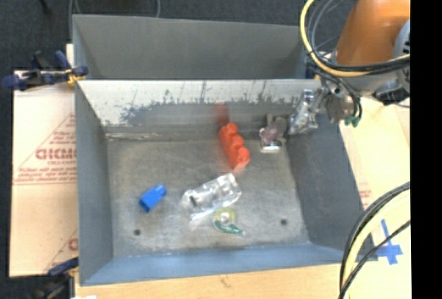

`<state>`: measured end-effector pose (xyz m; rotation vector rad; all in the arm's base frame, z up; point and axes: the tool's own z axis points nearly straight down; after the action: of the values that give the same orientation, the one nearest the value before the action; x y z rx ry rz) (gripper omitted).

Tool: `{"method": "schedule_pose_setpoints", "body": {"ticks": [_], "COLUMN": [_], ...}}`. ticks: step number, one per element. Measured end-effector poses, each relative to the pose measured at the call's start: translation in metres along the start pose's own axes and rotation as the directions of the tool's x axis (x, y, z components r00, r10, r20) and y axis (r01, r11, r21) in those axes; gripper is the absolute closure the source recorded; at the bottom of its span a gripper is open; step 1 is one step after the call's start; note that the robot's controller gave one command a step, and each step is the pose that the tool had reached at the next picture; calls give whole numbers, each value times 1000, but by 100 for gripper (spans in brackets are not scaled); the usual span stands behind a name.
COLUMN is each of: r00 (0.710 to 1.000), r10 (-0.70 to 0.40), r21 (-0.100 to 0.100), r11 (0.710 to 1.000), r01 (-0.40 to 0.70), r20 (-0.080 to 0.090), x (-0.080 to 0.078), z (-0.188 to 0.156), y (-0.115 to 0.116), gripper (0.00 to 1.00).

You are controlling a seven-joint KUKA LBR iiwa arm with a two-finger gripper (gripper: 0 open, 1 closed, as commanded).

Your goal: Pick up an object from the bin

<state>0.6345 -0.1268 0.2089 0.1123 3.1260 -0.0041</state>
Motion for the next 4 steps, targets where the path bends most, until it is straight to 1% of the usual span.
{"method": "schedule_pose_setpoints", "body": {"ticks": [1, 2, 3, 4], "r00": [1000, 992, 902, 880], "r10": [-1, 125, 431, 475], "r21": [0, -2, 2, -2], "r11": [1000, 992, 902, 880], "r01": [1, -125, -431, -475], "r20": [-9, -16, -12, -8], "x": [2, 1, -7, -2], "z": [6, 82, 129, 132], "y": [0, 32, 57, -10], "gripper": [0, 0, 0, 0]}}
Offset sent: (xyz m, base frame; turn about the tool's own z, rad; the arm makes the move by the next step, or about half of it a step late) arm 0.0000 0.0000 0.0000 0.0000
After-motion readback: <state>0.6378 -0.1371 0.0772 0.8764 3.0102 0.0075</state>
